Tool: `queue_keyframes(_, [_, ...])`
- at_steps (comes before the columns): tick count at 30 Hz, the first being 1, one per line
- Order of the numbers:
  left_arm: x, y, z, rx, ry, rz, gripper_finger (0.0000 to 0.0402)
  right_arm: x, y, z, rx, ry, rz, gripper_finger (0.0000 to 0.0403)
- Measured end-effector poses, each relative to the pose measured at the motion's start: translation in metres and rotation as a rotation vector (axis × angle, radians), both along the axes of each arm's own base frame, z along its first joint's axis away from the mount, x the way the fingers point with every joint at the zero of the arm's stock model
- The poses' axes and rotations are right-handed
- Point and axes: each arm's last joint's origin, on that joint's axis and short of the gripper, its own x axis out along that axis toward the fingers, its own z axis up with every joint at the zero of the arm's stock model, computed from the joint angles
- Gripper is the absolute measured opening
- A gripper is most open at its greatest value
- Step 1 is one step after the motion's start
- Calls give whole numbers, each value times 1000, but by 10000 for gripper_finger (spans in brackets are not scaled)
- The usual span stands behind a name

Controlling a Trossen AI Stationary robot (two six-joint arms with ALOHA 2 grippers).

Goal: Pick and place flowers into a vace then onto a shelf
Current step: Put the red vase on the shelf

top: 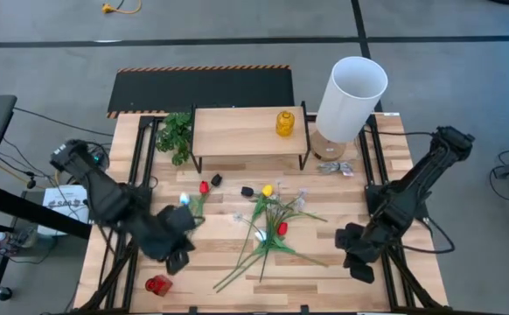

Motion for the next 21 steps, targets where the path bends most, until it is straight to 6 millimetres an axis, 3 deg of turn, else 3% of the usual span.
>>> queue_keyframes(6, [-5, -44, -6, 166, 368, -24, 0, -5, 0, 6, -31, -79, -71, 1])
queue_keyframes(12, [-6, -92, -43, 219, 498, -24, 0, -3, -1, 8, -41, -131, -108, 1])
queue_keyframes(16, [-7, -108, -59, 188, 620, -89, 0, -1, -2, 9, -40, -144, -121, 1])
queue_keyframes(21, [-19, -120, -61, 195, 600, -125, 0, 1, -3, 9, -40, -144, -131, 1])
